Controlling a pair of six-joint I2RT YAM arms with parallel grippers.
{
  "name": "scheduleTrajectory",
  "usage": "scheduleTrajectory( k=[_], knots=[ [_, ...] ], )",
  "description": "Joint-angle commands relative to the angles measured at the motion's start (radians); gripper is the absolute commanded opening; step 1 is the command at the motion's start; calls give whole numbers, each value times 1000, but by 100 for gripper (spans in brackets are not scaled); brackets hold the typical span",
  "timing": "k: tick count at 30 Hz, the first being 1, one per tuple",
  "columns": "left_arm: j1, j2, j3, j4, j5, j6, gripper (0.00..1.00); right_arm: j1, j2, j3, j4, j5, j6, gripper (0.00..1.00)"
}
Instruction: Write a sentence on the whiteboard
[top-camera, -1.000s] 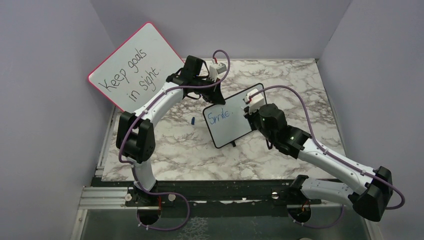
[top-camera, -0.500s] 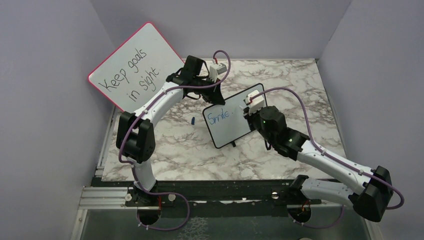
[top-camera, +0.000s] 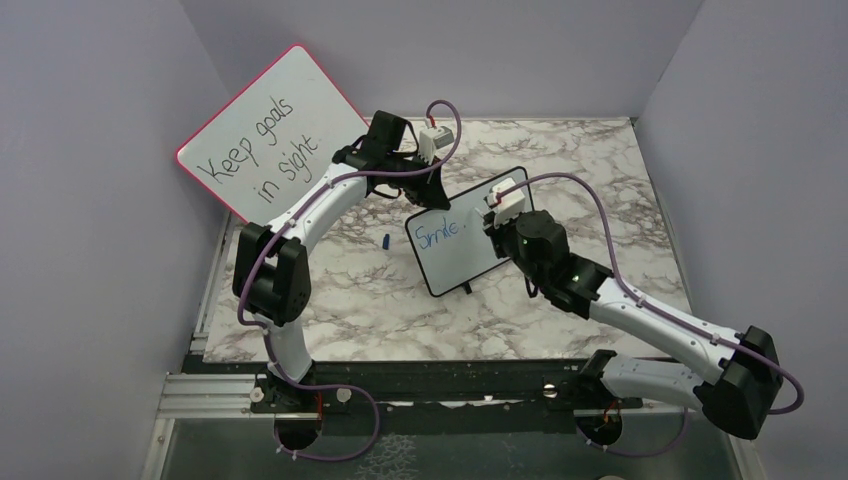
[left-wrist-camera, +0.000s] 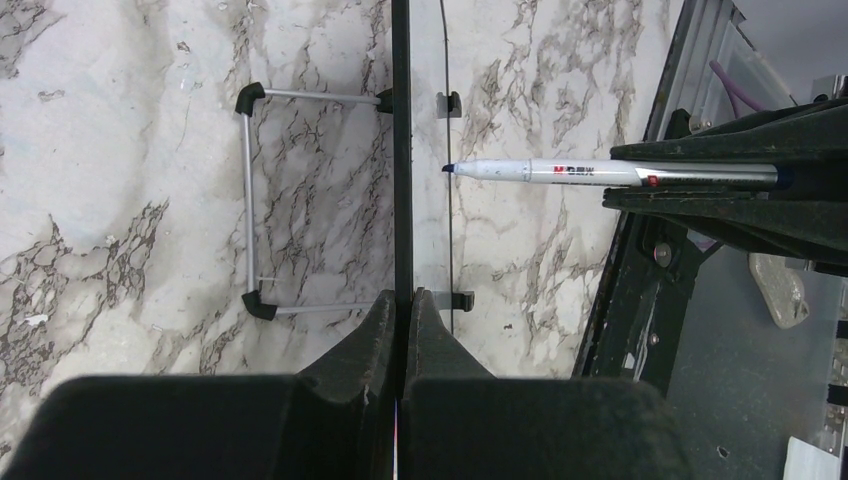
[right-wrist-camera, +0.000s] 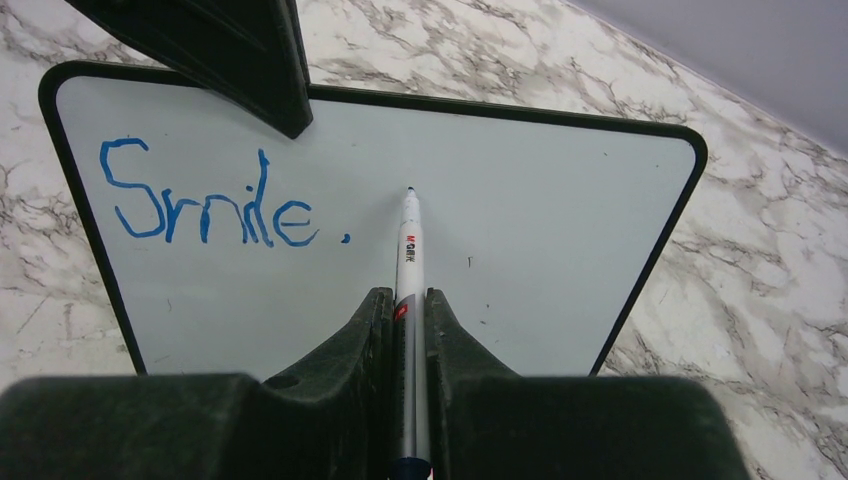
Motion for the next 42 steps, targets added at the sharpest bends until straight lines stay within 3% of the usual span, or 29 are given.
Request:
scheduleTrajectory(
  k=[1,42],
  knots=[
    [-12,35,15,-55,-3,33,0,-2,17,2,24,9,-3,1],
    [-28,30,20,-58,16,40,0,-2,49,5,59,16,6,1]
  ],
)
